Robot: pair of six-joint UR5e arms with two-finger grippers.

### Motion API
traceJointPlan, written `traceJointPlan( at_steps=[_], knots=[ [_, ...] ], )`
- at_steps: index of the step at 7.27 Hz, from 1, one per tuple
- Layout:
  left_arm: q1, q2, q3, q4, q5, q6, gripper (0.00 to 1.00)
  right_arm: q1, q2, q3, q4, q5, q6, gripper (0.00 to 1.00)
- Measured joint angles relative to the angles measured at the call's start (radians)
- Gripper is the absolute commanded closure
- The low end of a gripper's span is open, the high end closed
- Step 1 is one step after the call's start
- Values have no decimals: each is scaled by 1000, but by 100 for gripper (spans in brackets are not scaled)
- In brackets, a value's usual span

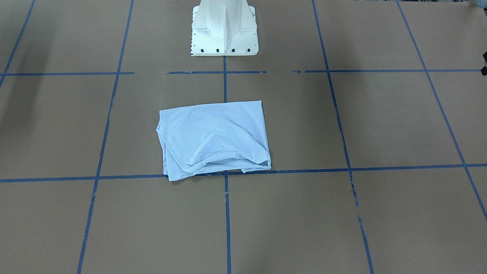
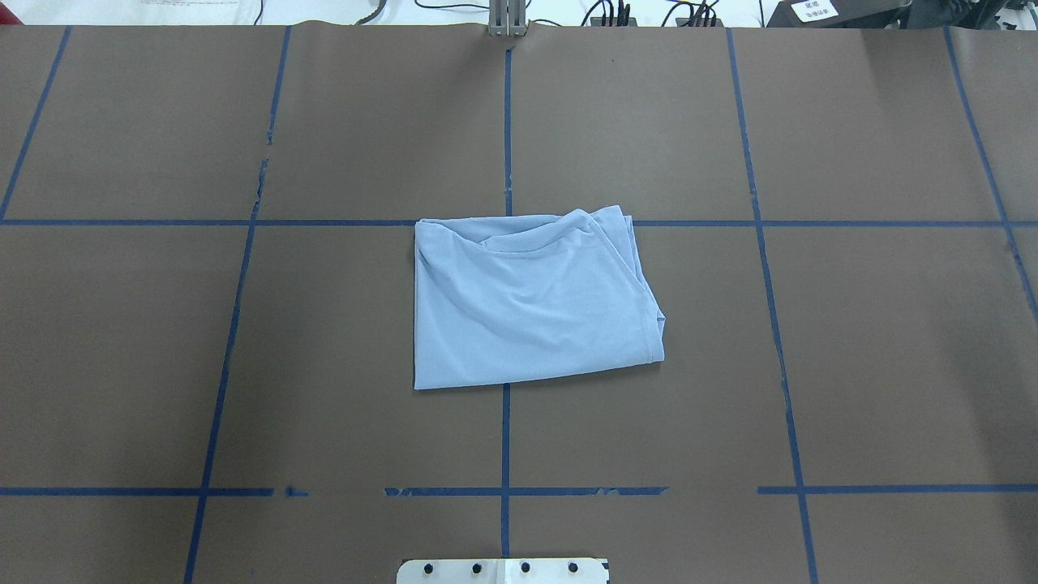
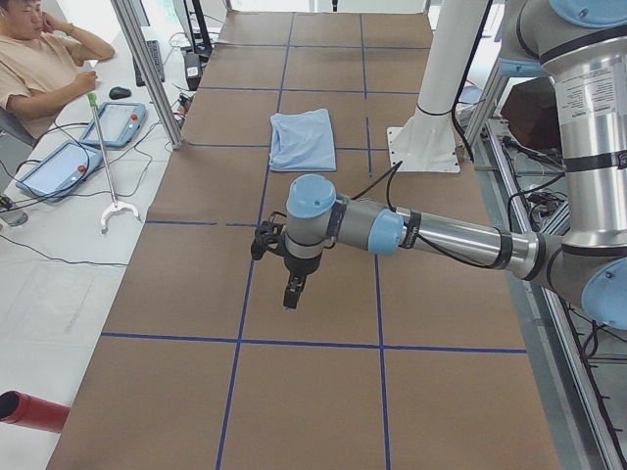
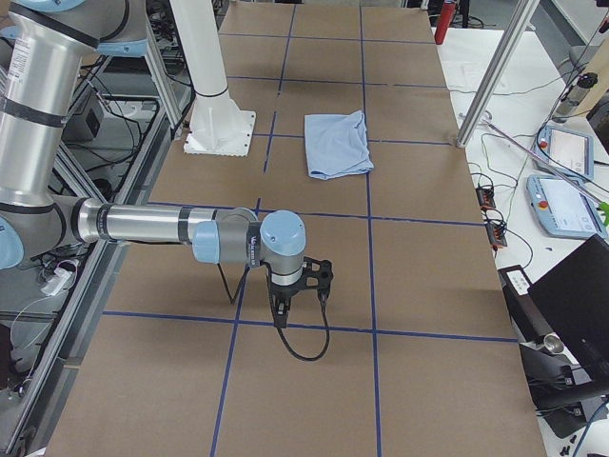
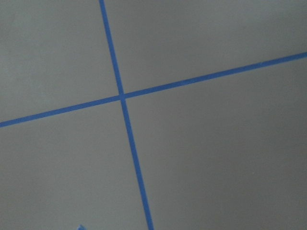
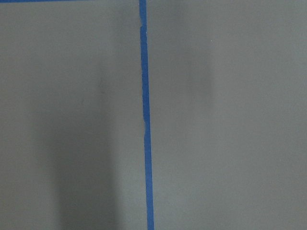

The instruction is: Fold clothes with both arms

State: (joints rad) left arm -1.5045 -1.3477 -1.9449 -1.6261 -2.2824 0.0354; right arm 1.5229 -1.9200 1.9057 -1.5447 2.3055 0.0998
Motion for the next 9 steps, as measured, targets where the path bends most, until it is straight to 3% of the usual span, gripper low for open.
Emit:
traceJointPlan(
  at_steps=[6,9],
  knots=[
    [-28,-5,66,48,13,55,0,7,-14,2,-6,-4,-11,0],
    [-33,30,76,45,-47,64,0,5,-9,6,-5,-4,-10,0]
  ],
)
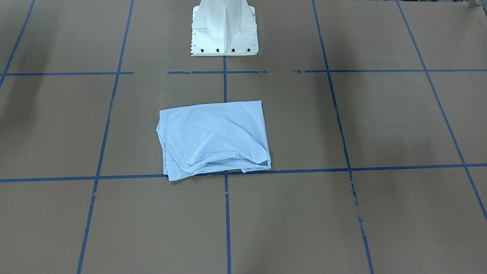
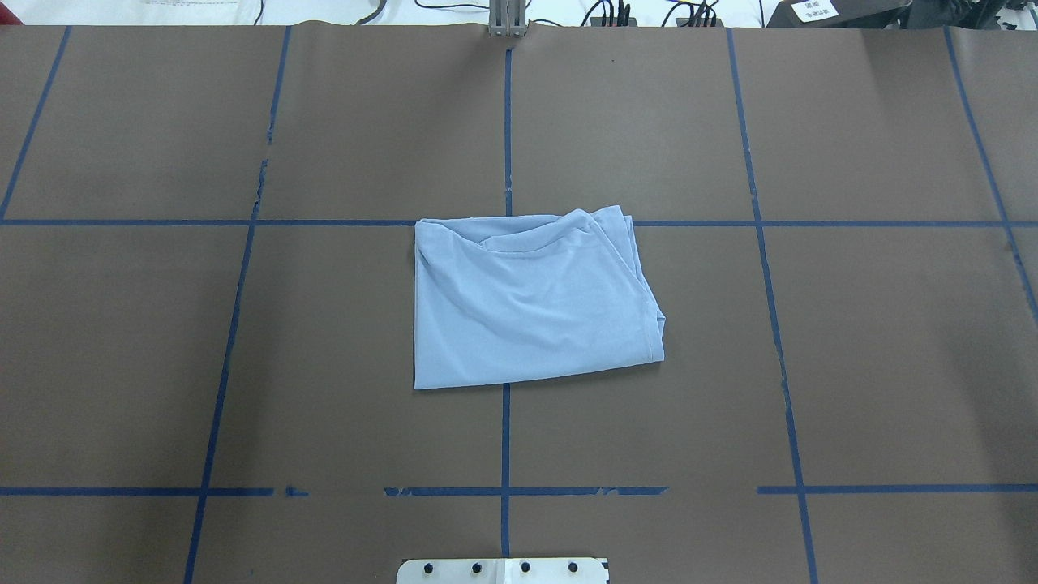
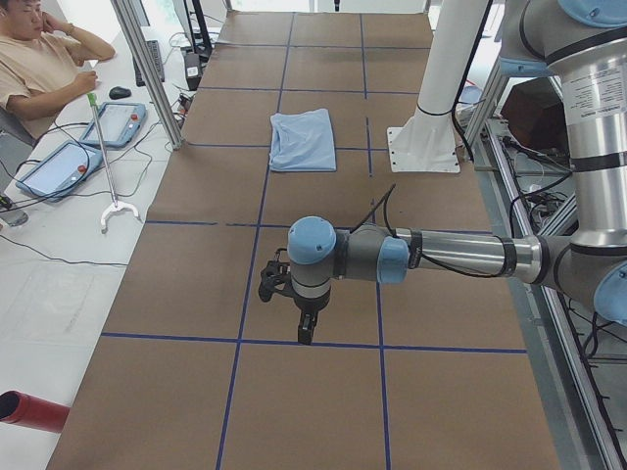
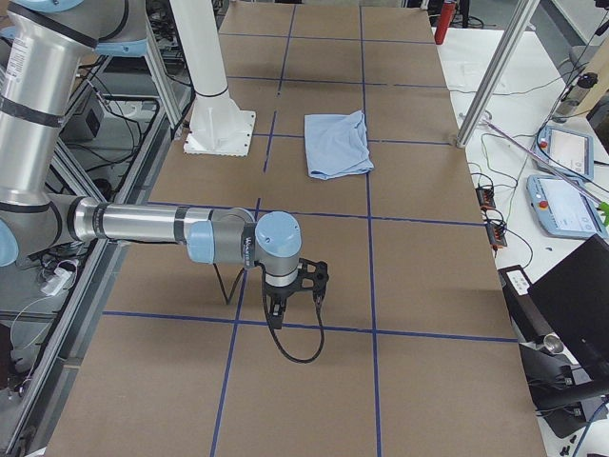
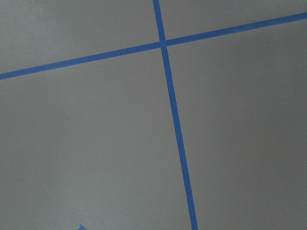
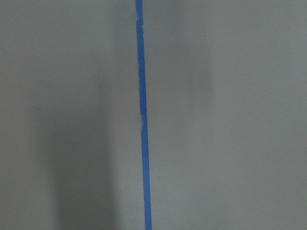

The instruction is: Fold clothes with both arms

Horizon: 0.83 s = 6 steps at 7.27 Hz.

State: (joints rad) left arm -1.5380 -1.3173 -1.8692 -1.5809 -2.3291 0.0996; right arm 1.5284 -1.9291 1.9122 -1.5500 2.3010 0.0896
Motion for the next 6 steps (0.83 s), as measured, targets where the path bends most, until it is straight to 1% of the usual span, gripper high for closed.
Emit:
traceJointPlan(
  at_steps=[2,6],
  knots=[
    [-2,17,-5,0,-17,33,0,0,6,0,1,-4,-1,0],
    [-4,12,-8,2,-20,69,0,-2,25,1,1,-3,-1,0]
  ],
)
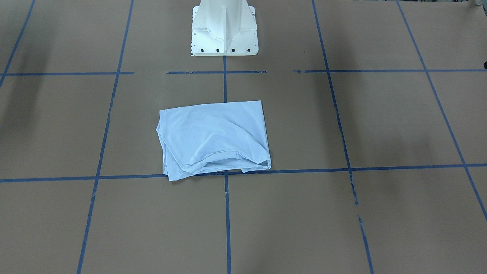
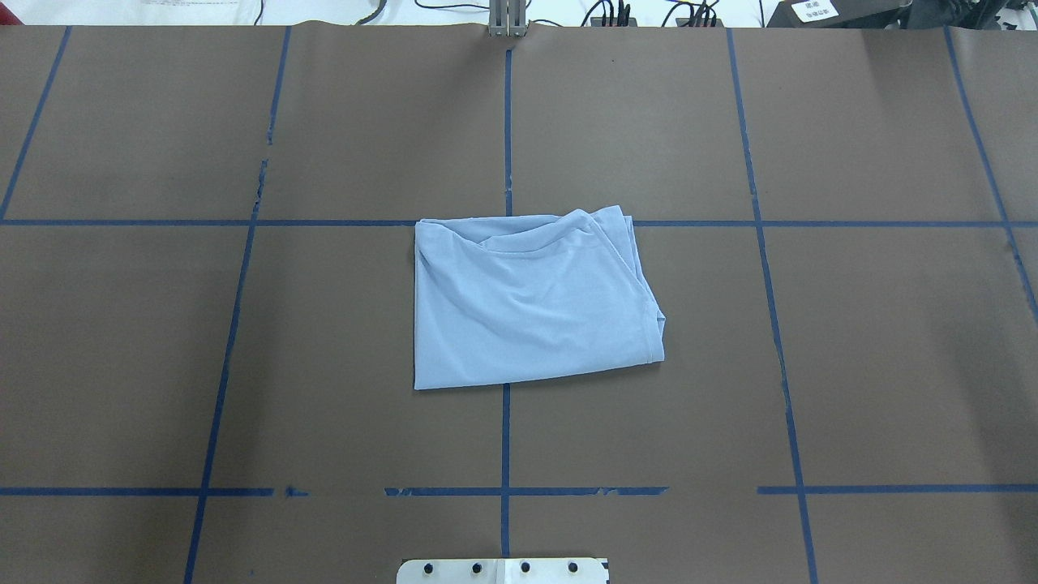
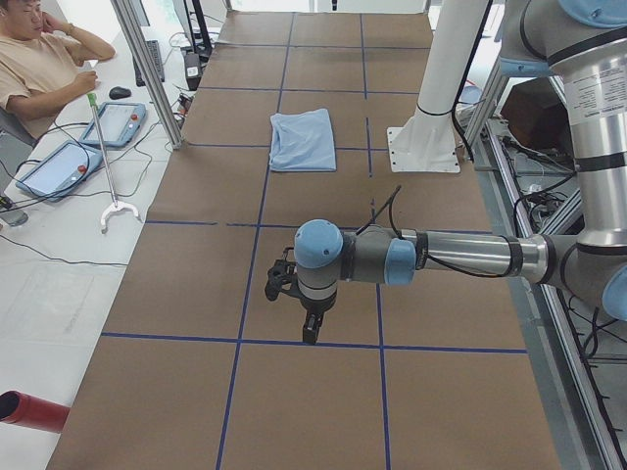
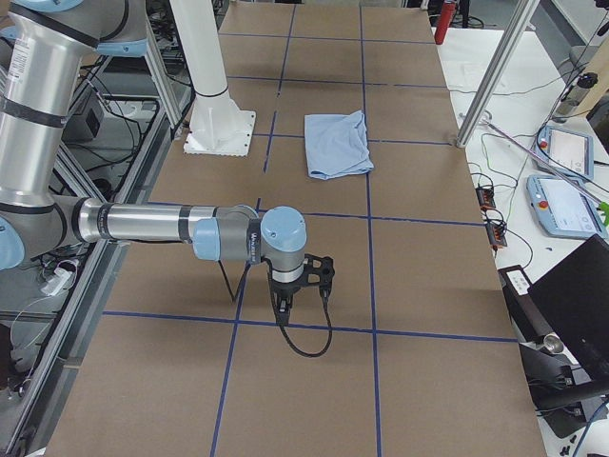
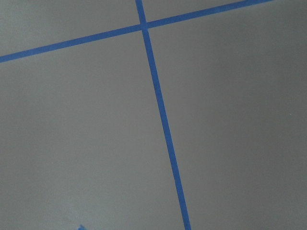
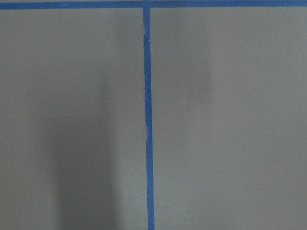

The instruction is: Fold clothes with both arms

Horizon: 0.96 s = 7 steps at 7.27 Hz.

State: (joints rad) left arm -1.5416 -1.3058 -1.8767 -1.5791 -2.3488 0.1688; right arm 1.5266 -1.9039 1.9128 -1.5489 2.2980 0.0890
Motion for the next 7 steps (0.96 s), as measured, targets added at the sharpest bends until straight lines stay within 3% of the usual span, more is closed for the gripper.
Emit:
traceJointPlan(
  at_steps=[3,7],
  knots=[
    [-1,6,14,-1,-81,4,0,-2,4,-2,-2,0,0,0],
    [-2,5,15,-1,-99,6,0,-6,5,-1,-1,6,0,0]
  ],
)
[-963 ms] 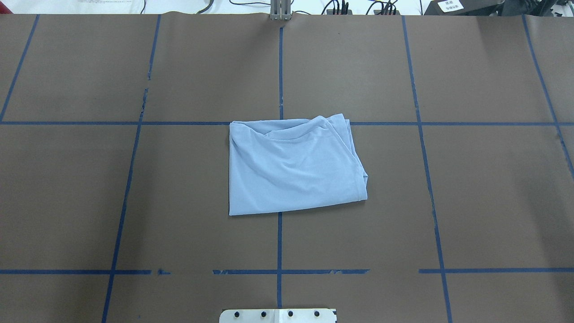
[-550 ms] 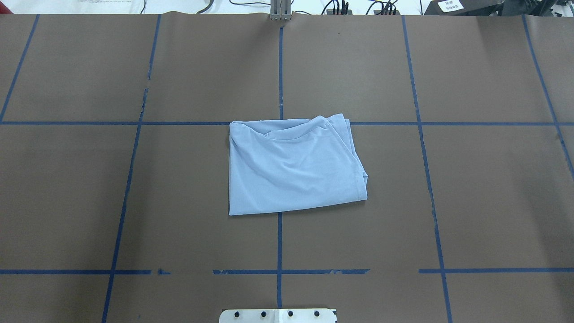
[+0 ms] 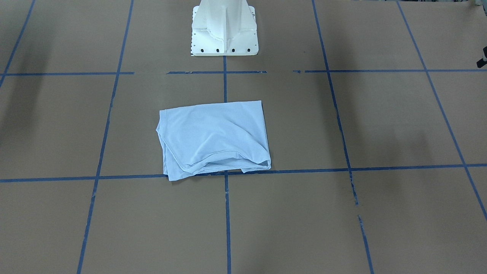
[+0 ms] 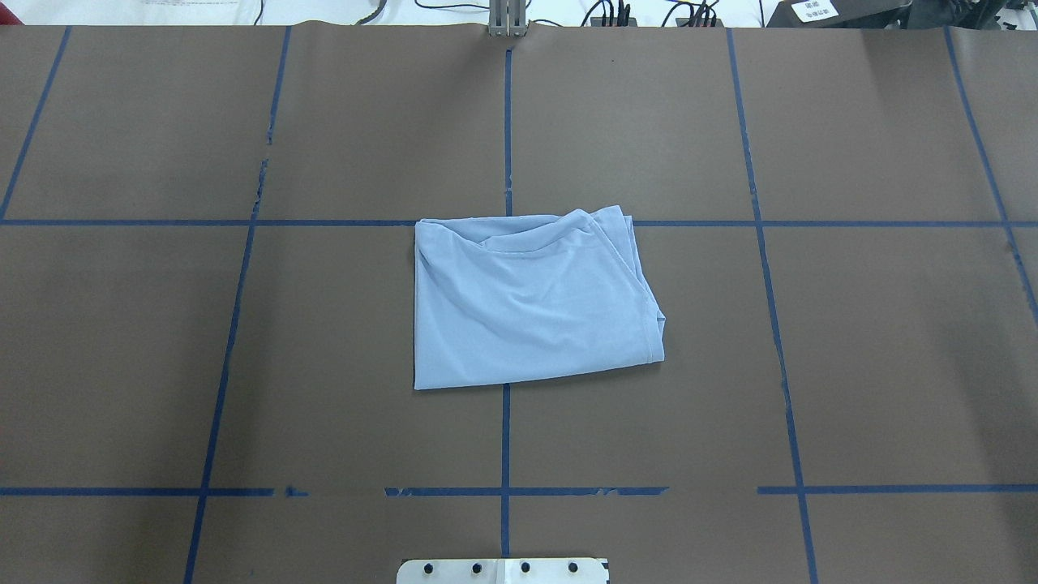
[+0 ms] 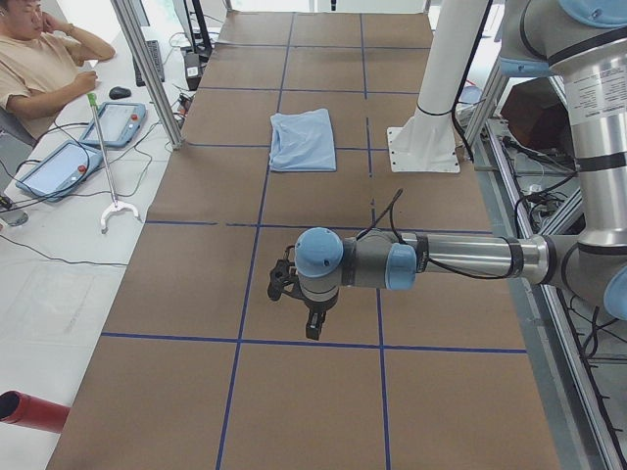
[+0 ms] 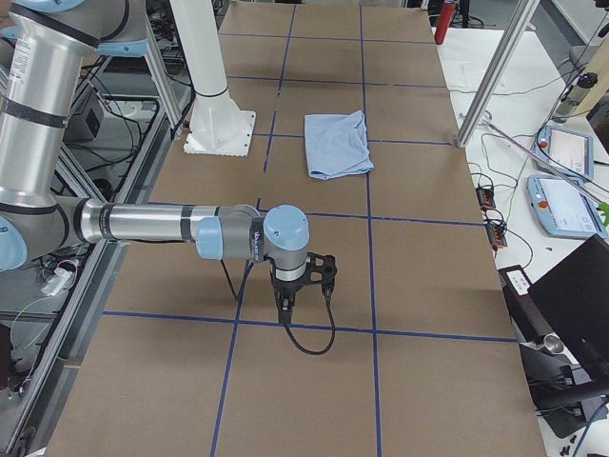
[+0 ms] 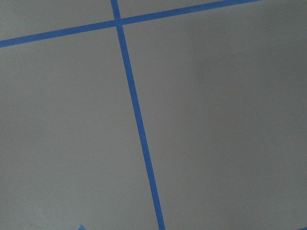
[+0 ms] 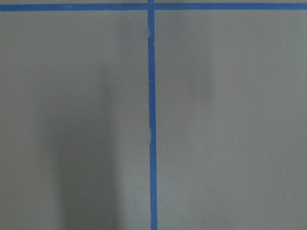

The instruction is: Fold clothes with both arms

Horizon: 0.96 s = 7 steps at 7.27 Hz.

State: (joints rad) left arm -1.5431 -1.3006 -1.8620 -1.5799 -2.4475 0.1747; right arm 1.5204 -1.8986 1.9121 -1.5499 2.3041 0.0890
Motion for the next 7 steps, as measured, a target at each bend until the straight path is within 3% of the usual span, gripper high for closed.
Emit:
traceJointPlan(
  at_steps=[7],
  knots=[
    [-2,11,3,4,7,-1,0,-5,5,27,3,3,10,0]
  ],
)
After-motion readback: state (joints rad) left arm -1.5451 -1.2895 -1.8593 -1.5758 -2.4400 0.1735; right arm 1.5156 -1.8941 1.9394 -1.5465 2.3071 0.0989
